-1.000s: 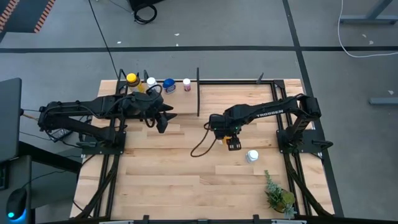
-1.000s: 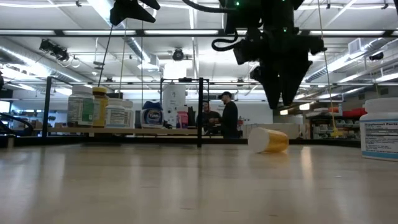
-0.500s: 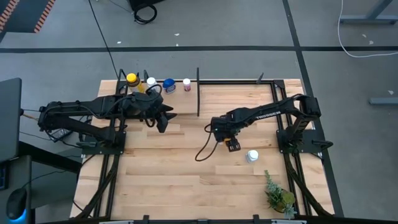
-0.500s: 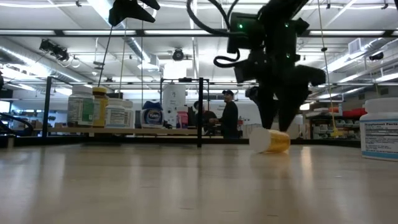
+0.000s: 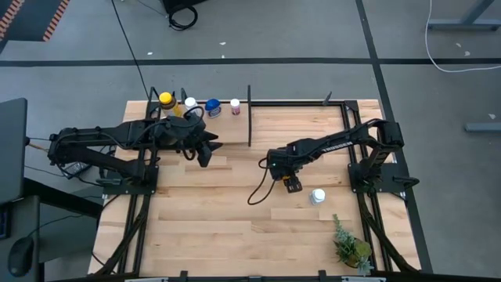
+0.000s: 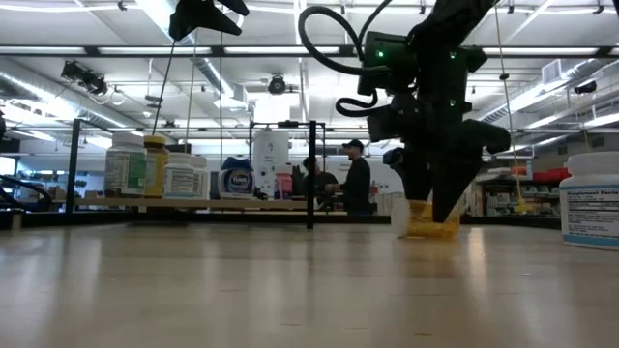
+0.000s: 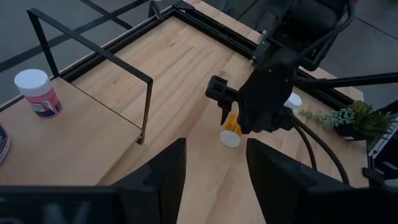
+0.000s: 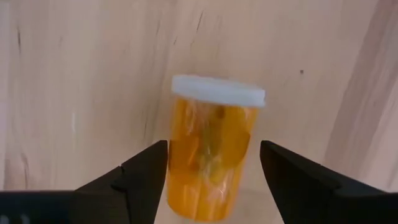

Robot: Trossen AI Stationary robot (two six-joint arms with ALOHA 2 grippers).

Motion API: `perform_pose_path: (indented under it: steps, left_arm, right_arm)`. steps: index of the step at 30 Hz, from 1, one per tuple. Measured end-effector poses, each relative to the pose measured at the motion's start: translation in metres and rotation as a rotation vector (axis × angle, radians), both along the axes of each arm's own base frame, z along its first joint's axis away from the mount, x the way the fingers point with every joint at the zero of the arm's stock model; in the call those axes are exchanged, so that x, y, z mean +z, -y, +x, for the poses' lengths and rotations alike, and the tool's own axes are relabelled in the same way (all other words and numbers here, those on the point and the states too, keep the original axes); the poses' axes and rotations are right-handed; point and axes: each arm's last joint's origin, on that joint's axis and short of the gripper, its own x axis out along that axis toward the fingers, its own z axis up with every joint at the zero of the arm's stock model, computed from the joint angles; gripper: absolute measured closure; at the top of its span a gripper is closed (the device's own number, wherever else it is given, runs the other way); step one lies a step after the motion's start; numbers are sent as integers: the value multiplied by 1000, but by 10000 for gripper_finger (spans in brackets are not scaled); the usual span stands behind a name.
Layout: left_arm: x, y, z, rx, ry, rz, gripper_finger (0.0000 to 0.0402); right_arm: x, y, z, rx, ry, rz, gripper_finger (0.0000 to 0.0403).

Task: Pick and place medicine bottles onto shelf by color
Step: Put the orange medicine bottle on the shelf

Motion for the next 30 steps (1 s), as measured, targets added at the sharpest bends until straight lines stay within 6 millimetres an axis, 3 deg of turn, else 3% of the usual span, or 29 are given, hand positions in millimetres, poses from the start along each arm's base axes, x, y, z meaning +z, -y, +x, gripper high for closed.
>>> perform_pose_path:
  steps: [10,17,23,30]
  left_arm:
    - [0,0,0,11,6,-18,229]
    - [0,0,0,11,5,-17,230]
    - [0,0,0,9,5,-14,229]
    - [7,0,-4,-11,51,6,229]
  right_arm:
    - [-7,0,-2,-96,21,21,189]
    - [-4,0,1,-140,26,30,195]
    - [24,1,22,-172,135,28,196]
    - [90,3,57,-181,378,8,196]
